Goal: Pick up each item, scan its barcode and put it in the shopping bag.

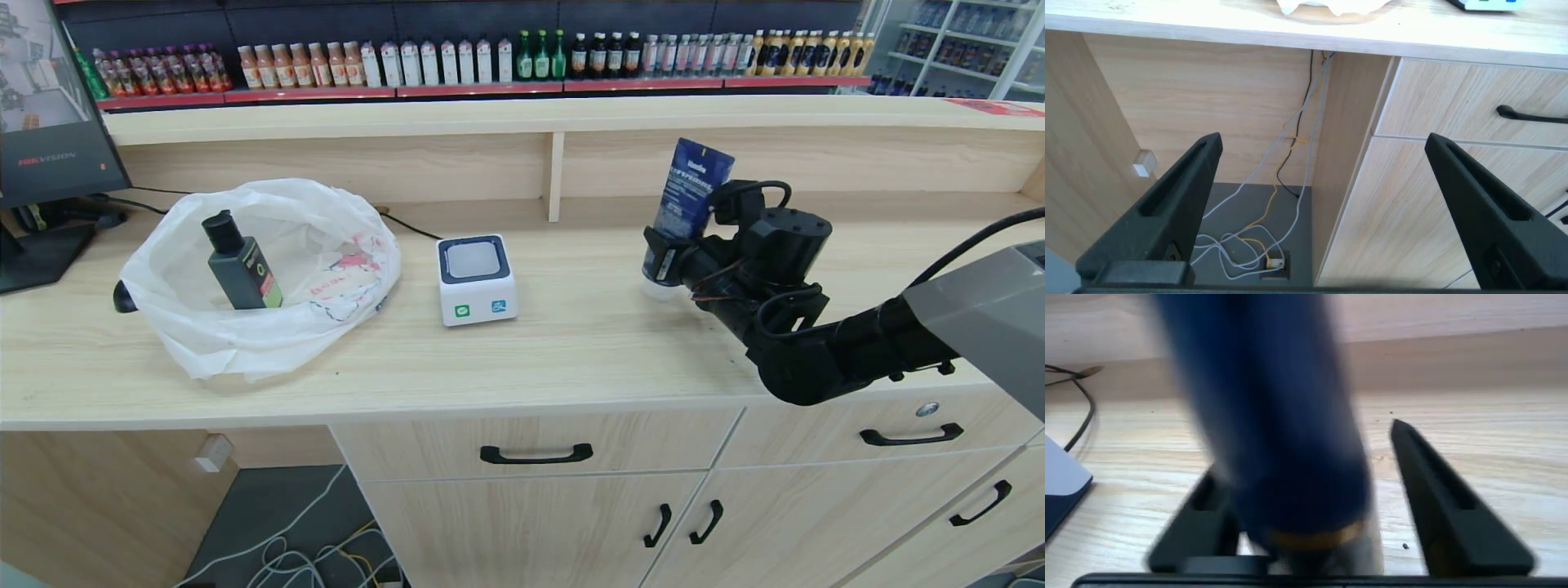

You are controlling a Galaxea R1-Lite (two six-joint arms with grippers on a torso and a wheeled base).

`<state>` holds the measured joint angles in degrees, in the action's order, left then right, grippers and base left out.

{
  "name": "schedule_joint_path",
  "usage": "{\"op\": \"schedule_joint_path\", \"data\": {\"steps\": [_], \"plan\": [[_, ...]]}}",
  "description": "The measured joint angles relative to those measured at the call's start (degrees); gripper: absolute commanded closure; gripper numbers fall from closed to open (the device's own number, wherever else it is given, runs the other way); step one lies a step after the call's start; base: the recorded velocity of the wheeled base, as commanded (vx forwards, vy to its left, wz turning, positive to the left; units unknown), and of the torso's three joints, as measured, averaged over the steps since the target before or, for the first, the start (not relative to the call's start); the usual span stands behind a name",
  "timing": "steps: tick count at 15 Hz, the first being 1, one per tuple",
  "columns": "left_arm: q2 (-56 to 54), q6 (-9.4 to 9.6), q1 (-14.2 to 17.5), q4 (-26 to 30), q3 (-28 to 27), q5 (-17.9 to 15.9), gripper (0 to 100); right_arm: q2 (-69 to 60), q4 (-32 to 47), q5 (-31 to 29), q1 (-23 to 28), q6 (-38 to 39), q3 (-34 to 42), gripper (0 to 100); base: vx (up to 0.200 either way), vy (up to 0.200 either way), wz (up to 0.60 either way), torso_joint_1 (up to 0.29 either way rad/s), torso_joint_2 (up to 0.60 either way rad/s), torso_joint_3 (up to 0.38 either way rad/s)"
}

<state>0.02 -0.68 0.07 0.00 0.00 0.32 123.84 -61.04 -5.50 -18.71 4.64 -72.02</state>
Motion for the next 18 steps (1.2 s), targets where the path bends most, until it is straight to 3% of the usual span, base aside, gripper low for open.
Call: {"op": "schedule_joint_path", "data": {"steps": [11, 18], "plan": [[0.0, 0.0, 0.0, 0.0, 0.0, 0.0, 0, -1.5, 0.7, 0.3, -0.3, 0.6, -1.4, 100, 0.0, 0.0, 0.0, 0.0, 0.0, 0.0], [0.0, 0.0, 0.0, 0.0, 0.0, 0.0, 0, -10.8, 1.7, 0.3, -0.8, 2.1, -0.2, 100, 0.0, 0.0, 0.0, 0.0, 0.0, 0.0]]}}
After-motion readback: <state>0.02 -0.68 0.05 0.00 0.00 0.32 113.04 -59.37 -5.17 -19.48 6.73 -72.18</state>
